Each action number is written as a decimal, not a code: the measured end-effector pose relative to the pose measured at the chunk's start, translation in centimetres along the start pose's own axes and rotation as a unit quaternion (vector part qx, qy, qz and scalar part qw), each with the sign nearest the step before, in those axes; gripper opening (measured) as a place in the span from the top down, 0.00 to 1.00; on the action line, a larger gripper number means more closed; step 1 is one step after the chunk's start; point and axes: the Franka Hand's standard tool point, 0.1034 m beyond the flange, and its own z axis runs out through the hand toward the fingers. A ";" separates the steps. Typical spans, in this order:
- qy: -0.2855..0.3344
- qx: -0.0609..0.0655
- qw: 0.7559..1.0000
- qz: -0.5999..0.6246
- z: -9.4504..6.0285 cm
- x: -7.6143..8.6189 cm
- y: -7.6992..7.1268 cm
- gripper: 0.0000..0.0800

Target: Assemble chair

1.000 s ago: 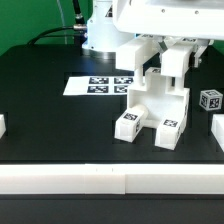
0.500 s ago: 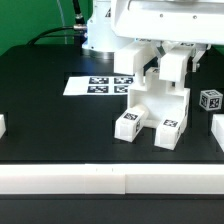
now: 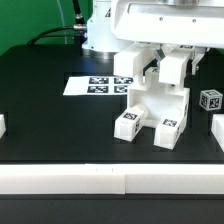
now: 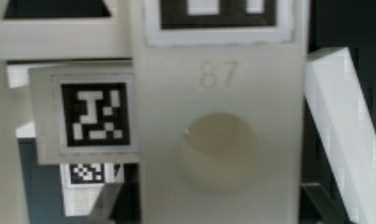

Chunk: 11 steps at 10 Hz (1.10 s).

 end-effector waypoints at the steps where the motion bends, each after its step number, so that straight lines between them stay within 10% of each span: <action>1: 0.000 -0.003 1.000 -0.003 0.8 0.2 0.1 0.64; 11: 0.003 -0.009 1.000 -0.010 2.6 1.0 0.2 0.64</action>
Offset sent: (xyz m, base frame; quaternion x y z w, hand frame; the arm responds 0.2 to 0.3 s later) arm 0.0093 0.0014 -0.0140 0.0143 0.0082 -0.0073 0.9998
